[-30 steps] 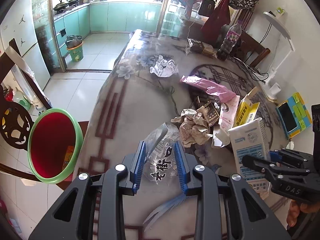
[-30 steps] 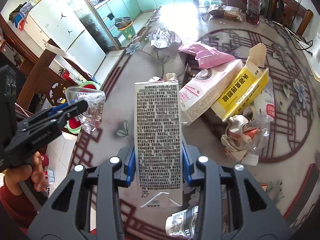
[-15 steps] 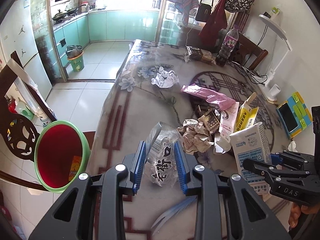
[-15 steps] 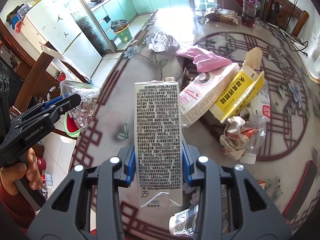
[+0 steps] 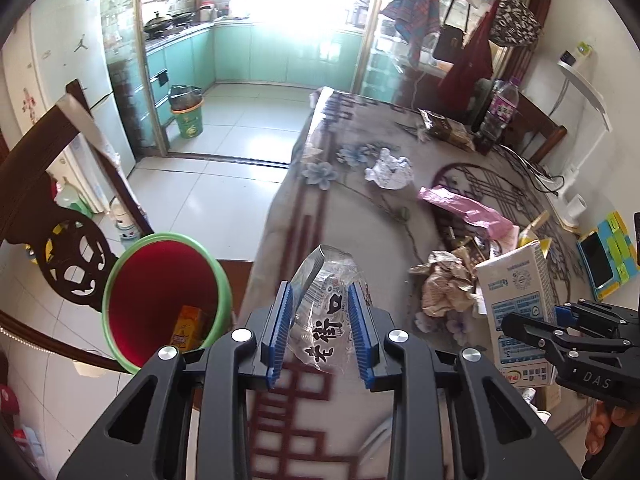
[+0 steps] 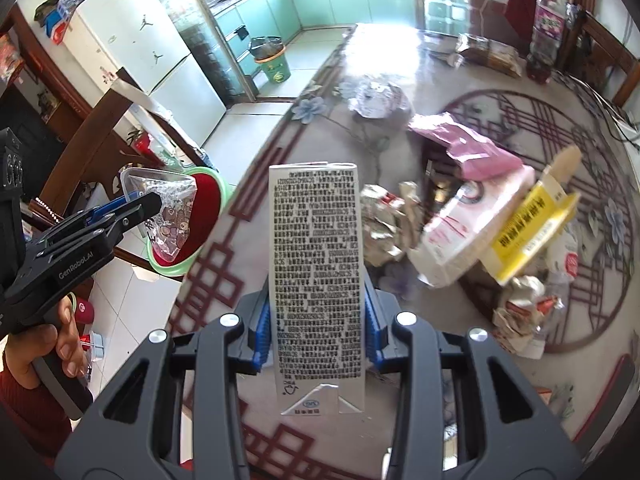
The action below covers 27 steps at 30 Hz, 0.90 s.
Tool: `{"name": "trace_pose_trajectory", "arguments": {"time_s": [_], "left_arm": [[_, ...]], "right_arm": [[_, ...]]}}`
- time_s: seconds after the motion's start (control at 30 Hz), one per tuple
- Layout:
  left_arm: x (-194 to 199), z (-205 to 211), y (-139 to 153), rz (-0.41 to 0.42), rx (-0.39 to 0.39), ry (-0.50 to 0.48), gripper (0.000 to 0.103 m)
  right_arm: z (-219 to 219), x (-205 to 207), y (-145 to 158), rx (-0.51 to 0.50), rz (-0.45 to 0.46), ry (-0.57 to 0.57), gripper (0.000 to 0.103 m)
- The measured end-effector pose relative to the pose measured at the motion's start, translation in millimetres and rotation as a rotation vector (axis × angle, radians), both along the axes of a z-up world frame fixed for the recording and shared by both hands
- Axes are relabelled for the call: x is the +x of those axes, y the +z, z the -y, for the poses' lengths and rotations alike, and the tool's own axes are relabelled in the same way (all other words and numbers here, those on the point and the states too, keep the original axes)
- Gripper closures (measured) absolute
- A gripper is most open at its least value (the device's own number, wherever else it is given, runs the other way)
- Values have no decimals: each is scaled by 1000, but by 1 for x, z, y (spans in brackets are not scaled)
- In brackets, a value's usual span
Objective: Collect trash
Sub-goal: 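Carry the plastic bag and milk carton over the red bin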
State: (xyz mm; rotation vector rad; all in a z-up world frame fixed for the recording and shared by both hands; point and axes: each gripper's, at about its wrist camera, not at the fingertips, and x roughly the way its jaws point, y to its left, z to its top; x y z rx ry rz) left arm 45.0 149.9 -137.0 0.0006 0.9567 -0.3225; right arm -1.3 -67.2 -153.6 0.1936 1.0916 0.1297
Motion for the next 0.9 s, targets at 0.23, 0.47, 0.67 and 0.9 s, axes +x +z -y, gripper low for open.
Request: {"name": "trace_pose_trajectory", "arguments": {"time_s": [0.23,0.47,0.67,0.9], "left_arm": [[11,-38,-1,5,11,65,77],[20,-76,-6,6,13,114,77],[24,-101,-14,-4,25,153,77],[34,-141,-29,-28,19,239,77]], "right_arm": [[-33,18,8,-5,28,50,67],[-70,34,12,-22,46,114,67],[-104,54,15,9,56,167,67],[-154,88,9,57,47,241,67]]}}
